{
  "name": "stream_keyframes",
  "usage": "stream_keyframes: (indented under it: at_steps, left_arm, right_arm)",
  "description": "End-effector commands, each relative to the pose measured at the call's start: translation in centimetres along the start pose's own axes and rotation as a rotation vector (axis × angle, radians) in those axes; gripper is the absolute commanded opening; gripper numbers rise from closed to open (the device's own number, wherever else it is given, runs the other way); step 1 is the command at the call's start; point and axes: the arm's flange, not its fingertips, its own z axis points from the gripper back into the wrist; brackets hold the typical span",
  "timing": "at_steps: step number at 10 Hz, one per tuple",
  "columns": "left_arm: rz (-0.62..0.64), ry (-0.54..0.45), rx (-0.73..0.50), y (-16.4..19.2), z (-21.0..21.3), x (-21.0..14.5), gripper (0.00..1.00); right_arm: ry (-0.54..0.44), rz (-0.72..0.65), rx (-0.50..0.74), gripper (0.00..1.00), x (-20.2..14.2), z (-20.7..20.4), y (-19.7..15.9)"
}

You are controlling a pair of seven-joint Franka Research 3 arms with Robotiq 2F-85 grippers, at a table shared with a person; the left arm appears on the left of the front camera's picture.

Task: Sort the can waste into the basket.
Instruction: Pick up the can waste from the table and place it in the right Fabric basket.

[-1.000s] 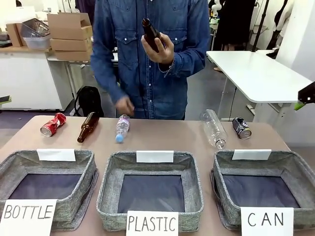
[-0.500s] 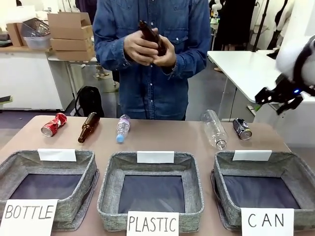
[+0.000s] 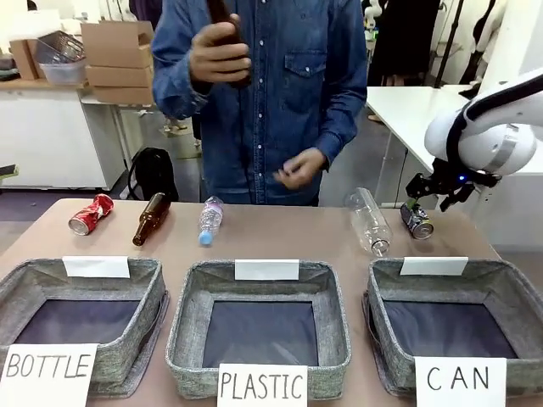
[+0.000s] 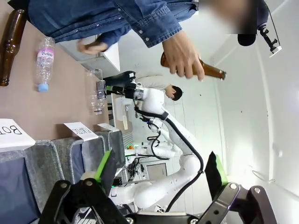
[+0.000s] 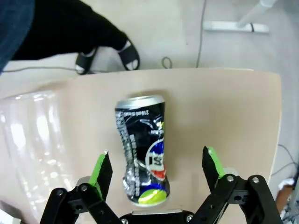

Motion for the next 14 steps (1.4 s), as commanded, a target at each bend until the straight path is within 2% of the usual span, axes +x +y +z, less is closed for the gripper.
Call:
stream_keyframes:
  at_steps: [1,10,11,12,13,14]
  left_arm:
    - [-0.003,0.006,-0.010,-0.2,0.1,-0.1,1.00]
    - [-0.003,0.006,-0.010,-0.2,0.1,-0.1,1.00]
    - [-0.003,0.006,-0.010,-0.2,0.1,-0.1,1.00]
    - [-0.003,0.006,-0.010,-0.2,0.1,-0.1,1.00]
    - [-0.003,0.006,-0.010,-0.2,0.1,-0.1,1.00]
    - [-0.003,0.006,-0.010,-0.2,0.1,-0.1,1.00]
  right_arm:
    - [0.024,0.028,-0.039,1.00,0.4,-0.9,0.4]
    - [0.060,0.037,-0.093,1.00,-0.1,-2.3,1.5]
    - [0.064,0.040,-0.091,0.46,-0.1,-2.3,1.5]
    - [0.071,0.041,-0.085,0.40,-0.2,-2.3,1.6]
    - [0.075,0.047,-0.088,0.00,-0.2,-2.3,1.6]
    - [0.079,0.049,-0.084,0.00,-0.2,-2.3,1.6]
